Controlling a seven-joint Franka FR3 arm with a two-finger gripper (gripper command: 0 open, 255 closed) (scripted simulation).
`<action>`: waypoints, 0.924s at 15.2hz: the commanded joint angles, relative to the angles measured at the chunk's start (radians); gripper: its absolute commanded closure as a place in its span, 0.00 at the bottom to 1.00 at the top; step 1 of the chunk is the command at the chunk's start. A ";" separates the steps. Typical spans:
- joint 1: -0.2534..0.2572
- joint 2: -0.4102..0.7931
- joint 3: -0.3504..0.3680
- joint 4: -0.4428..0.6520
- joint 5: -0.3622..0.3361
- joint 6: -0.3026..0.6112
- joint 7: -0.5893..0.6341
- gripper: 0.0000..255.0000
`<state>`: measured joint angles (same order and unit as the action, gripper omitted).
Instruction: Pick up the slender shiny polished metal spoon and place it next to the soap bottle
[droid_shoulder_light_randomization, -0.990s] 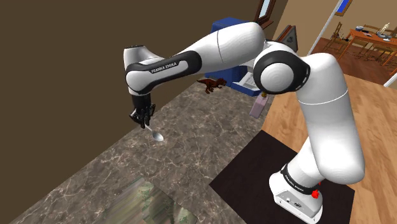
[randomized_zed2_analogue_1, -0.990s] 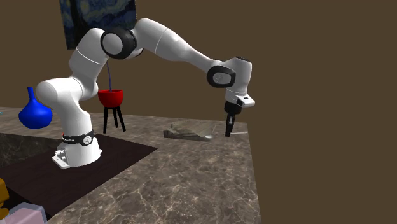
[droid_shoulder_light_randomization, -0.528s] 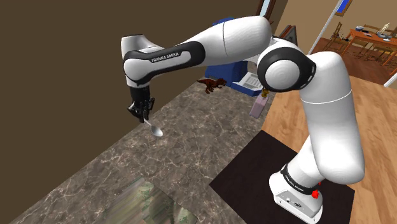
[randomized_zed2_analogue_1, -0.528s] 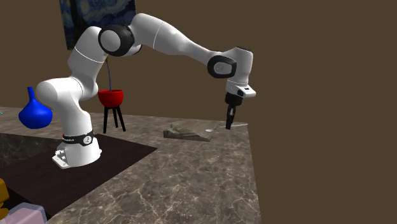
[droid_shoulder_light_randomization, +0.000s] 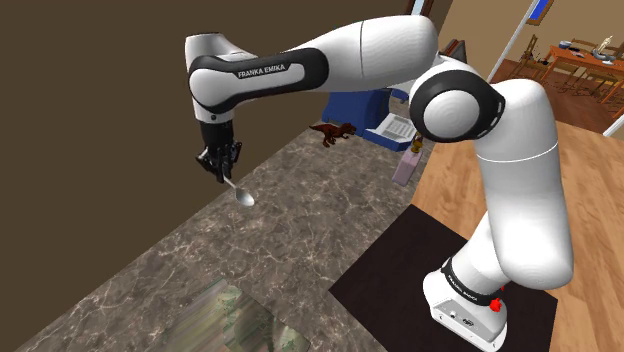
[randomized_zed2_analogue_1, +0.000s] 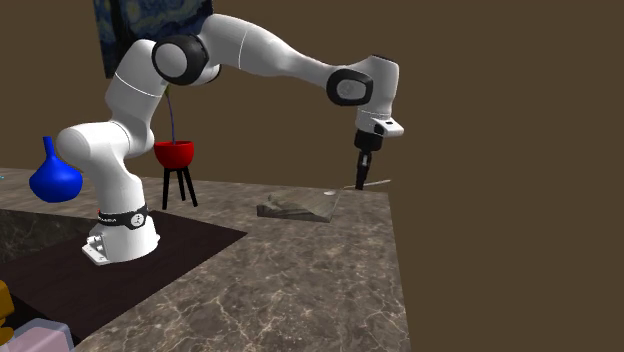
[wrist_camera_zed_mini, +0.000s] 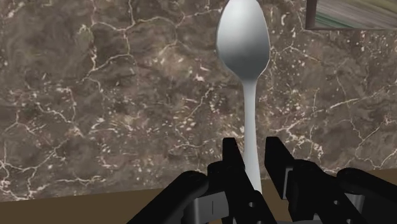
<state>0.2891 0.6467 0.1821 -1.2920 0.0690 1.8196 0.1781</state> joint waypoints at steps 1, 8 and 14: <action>-0.001 -0.013 0.001 0.007 0.001 -0.020 0.002 1.00; 0.000 -0.026 0.003 0.079 0.001 -0.104 0.012 1.00; 0.003 -0.027 0.004 0.158 0.001 -0.184 0.022 1.00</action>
<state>0.2902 0.6186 0.1856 -1.1485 0.0700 1.6497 0.1963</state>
